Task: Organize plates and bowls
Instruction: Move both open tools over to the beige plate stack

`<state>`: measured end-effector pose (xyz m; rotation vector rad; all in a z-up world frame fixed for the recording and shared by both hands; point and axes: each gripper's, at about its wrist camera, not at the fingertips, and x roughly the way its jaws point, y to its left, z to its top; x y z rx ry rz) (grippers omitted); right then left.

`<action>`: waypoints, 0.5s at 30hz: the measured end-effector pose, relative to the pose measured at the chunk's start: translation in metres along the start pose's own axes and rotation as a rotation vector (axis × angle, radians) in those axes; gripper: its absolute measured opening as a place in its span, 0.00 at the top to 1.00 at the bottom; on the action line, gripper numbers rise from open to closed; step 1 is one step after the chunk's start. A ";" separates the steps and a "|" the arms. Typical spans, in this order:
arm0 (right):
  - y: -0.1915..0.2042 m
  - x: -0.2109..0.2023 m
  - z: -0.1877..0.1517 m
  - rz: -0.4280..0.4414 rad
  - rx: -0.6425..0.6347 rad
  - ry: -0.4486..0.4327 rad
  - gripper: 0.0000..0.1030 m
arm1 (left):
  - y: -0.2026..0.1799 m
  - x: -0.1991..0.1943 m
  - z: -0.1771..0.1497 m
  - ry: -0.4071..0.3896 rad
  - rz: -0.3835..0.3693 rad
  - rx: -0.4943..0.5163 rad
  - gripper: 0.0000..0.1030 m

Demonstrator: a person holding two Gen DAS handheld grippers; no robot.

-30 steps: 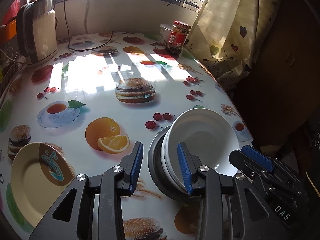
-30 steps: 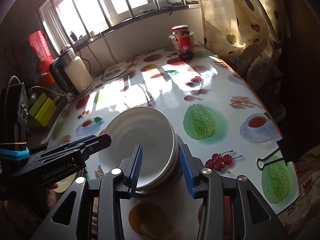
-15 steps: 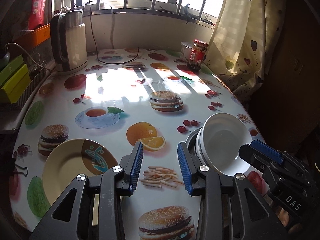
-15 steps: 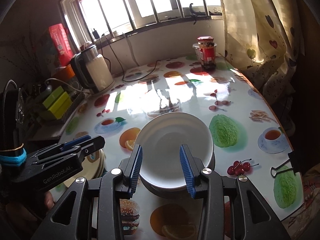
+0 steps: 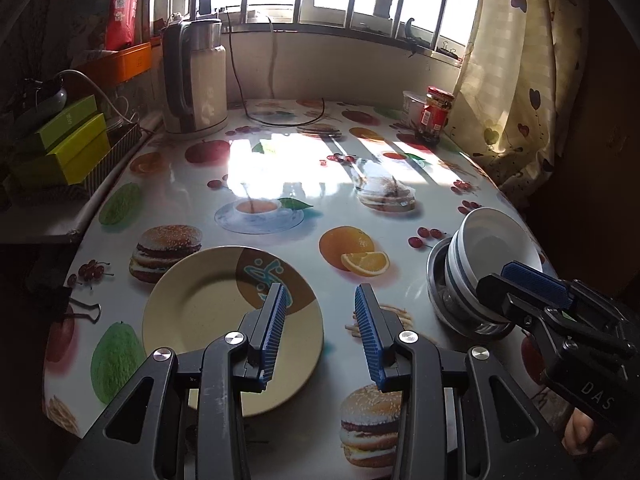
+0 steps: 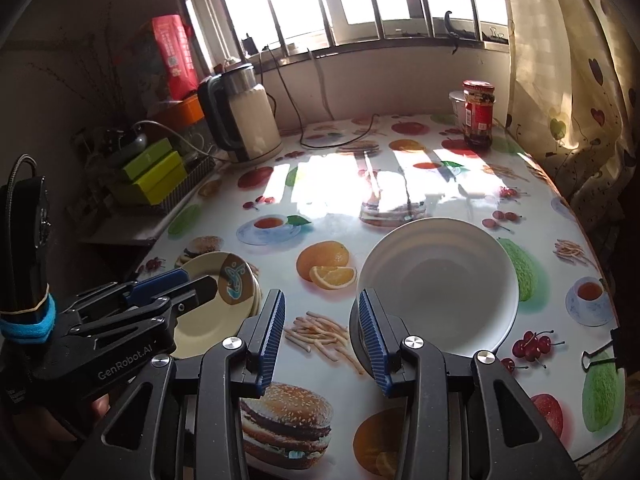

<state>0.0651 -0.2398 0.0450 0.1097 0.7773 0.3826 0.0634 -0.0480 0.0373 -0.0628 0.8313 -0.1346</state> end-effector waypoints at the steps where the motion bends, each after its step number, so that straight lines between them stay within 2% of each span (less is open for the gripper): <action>1: 0.003 0.002 -0.001 0.006 -0.007 0.003 0.63 | 0.001 -0.001 -0.002 -0.005 0.009 0.004 0.64; 11: 0.027 0.020 -0.013 0.031 -0.073 0.049 0.62 | 0.023 -0.011 -0.026 -0.021 0.082 0.008 0.64; 15: 0.040 0.031 -0.018 0.072 -0.103 0.079 0.62 | 0.041 -0.011 -0.038 0.002 0.108 -0.022 0.64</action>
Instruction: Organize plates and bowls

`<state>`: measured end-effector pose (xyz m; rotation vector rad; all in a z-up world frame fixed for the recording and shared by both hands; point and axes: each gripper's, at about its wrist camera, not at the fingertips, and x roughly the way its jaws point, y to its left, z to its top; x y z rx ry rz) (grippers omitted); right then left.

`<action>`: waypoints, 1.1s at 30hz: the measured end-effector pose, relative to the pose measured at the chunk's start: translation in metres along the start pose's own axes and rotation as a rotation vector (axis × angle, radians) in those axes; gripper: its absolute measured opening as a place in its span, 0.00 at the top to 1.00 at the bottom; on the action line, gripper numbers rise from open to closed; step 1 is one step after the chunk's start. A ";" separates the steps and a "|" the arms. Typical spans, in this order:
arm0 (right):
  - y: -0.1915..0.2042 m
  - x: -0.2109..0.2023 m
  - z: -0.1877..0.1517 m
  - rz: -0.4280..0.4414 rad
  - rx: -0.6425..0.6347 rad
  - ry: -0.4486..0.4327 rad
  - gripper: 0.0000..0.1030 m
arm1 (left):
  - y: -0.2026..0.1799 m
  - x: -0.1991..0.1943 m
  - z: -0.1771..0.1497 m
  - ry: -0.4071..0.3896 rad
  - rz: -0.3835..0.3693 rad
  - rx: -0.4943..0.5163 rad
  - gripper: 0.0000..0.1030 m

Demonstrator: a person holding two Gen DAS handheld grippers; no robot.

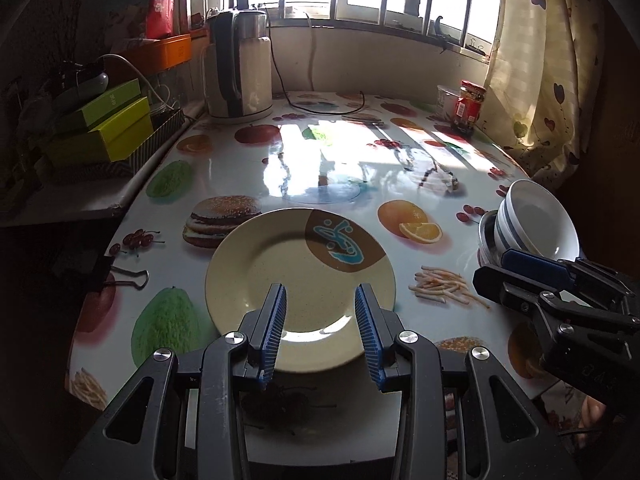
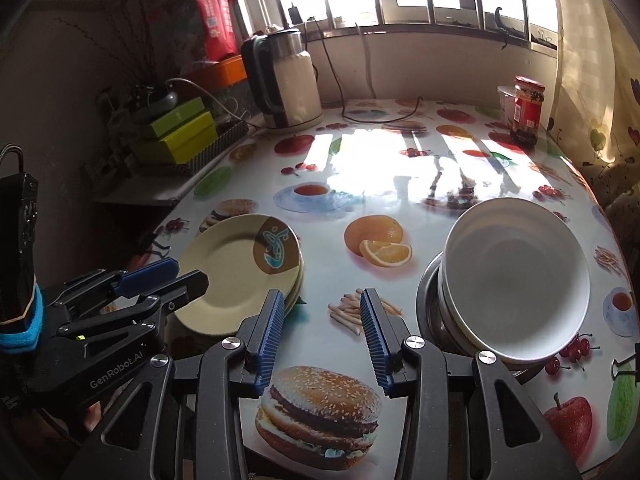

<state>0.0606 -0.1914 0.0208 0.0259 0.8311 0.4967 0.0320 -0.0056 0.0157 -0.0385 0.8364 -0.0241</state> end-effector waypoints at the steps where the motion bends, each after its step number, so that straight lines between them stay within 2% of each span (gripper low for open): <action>1: 0.002 0.004 0.000 0.015 0.001 0.010 0.62 | 0.005 0.001 -0.003 0.008 0.005 -0.011 0.64; 8: 0.013 0.030 -0.004 0.061 -0.007 0.079 0.62 | 0.036 0.007 -0.020 0.041 0.031 -0.080 0.64; 13: 0.015 0.050 -0.007 0.096 0.013 0.142 0.62 | 0.052 0.016 -0.028 0.077 0.014 -0.137 0.64; 16: 0.017 0.060 -0.008 0.116 0.017 0.174 0.62 | 0.056 0.022 -0.031 0.101 -0.019 -0.153 0.64; 25: 0.024 0.076 -0.009 0.178 0.031 0.221 0.62 | 0.072 0.024 -0.033 0.107 -0.080 -0.222 0.64; 33: 0.021 0.078 -0.009 0.175 0.059 0.230 0.62 | 0.078 0.026 -0.035 0.131 -0.126 -0.267 0.64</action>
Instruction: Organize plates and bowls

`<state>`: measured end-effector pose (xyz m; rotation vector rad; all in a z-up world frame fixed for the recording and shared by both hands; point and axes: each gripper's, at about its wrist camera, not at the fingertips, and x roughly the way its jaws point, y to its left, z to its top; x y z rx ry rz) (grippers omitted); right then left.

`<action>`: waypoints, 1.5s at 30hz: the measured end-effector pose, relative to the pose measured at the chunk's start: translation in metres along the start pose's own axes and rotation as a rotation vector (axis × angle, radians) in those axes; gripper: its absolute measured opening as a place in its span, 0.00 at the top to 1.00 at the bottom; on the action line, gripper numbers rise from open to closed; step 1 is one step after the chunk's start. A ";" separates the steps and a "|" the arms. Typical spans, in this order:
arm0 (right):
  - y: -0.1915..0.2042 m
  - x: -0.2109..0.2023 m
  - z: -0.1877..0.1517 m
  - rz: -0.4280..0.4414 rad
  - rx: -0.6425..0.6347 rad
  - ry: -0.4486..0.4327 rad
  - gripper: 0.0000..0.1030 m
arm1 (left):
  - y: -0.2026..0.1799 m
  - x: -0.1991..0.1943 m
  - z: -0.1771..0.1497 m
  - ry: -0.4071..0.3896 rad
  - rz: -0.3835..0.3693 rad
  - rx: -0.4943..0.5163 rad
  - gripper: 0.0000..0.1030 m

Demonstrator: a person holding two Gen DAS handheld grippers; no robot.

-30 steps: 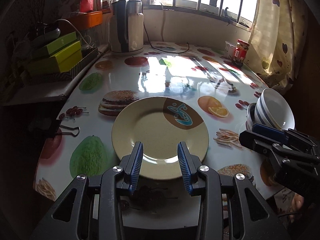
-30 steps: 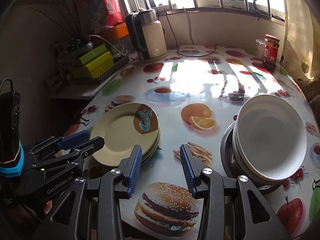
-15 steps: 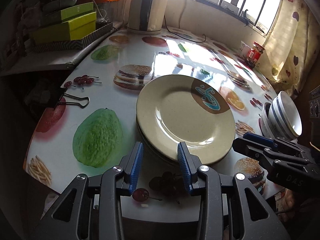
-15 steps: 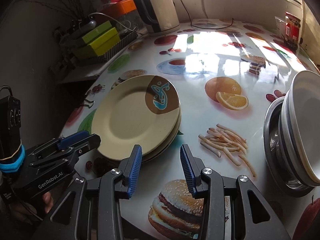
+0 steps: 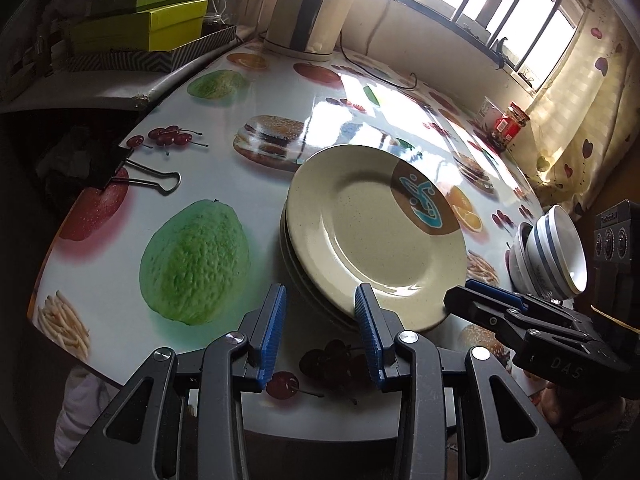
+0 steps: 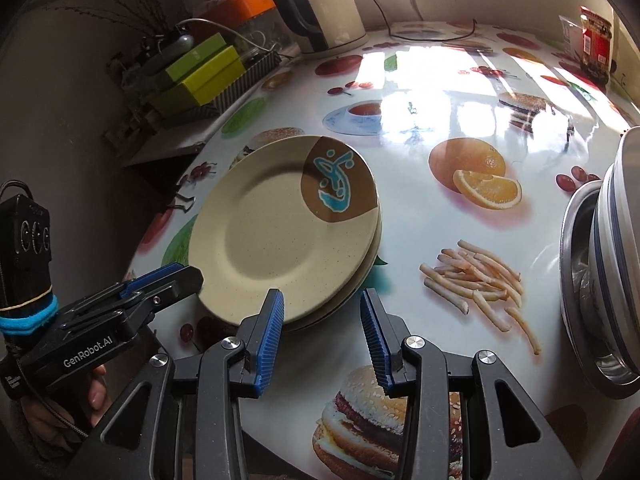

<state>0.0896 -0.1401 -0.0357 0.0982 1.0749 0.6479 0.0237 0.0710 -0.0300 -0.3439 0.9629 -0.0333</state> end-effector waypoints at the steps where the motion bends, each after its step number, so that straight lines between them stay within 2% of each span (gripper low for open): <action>1: -0.001 0.001 0.000 0.012 0.004 0.002 0.62 | -0.002 0.001 0.000 0.005 -0.015 0.008 0.64; 9: -0.007 0.007 0.004 0.066 0.058 0.017 0.61 | -0.004 0.009 0.003 0.020 -0.042 -0.002 0.63; 37: -0.018 0.021 0.035 0.020 0.067 0.008 0.60 | -0.009 0.030 0.036 0.008 -0.023 0.047 0.62; 41: -0.018 0.020 0.033 0.003 0.063 0.006 0.53 | -0.012 0.028 0.035 0.006 -0.007 0.061 0.62; 45: -0.020 0.015 0.031 -0.021 0.064 -0.006 0.52 | -0.017 0.025 0.033 0.000 0.021 0.084 0.62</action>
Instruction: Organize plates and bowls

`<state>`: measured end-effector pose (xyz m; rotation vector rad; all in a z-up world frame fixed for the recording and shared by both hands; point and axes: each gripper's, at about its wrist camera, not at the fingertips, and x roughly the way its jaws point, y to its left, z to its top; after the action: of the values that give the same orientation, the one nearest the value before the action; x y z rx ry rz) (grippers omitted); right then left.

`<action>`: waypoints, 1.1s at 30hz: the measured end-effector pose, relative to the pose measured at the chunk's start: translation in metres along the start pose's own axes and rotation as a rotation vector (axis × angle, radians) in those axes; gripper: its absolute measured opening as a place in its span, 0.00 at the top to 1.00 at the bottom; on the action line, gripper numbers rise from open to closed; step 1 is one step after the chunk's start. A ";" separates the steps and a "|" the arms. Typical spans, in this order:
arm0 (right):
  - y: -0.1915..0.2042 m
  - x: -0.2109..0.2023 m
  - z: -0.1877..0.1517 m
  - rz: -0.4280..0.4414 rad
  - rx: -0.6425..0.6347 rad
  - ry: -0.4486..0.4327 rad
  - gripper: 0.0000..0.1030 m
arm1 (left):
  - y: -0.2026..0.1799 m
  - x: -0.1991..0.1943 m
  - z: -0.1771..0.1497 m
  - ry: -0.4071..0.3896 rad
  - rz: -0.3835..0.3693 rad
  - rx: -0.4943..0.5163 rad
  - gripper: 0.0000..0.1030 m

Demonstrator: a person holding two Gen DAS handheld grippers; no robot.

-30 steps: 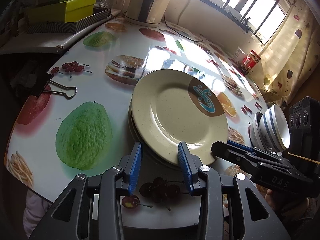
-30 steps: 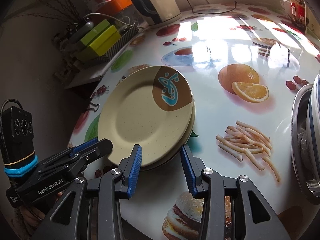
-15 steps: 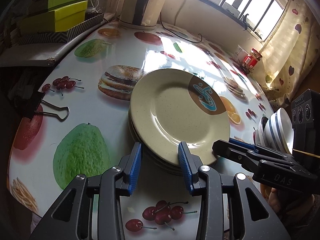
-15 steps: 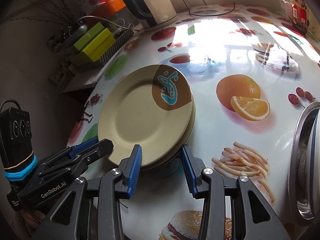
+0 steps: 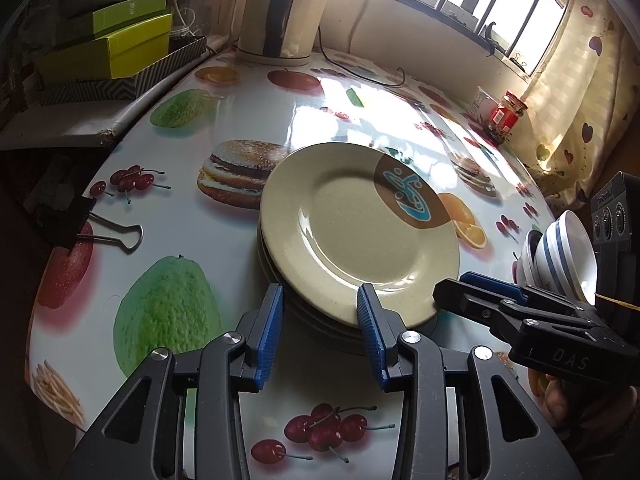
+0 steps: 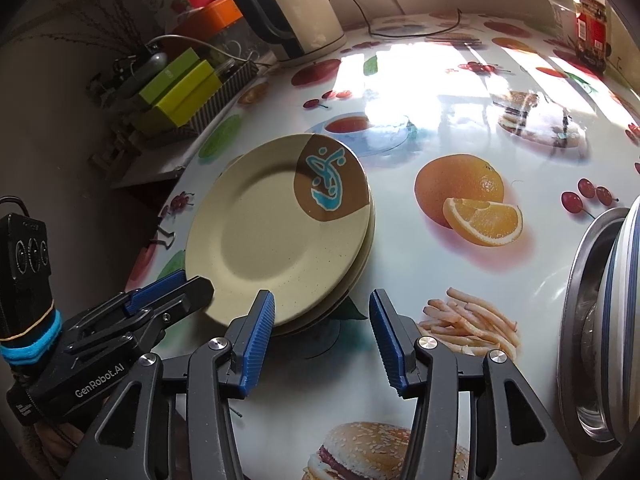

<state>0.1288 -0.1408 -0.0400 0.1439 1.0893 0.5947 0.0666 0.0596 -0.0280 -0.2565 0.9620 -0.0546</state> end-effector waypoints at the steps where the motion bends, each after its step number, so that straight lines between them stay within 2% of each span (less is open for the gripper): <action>1: 0.000 -0.002 -0.001 -0.007 -0.007 -0.005 0.52 | -0.001 -0.001 0.000 0.002 0.002 0.004 0.61; 9: 0.006 -0.030 -0.005 -0.070 -0.059 -0.081 0.50 | -0.017 -0.018 -0.002 -0.037 0.035 0.043 0.57; 24: -0.016 -0.113 -0.019 -0.148 0.001 -0.264 0.46 | -0.067 -0.028 0.004 -0.063 -0.058 0.114 0.55; 33: -0.044 -0.149 -0.028 -0.242 0.061 -0.338 0.44 | -0.103 -0.021 0.015 -0.068 -0.108 0.170 0.55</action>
<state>0.0734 -0.2597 0.0469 0.1563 0.7822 0.3051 0.0732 -0.0343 0.0219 -0.1518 0.8697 -0.2243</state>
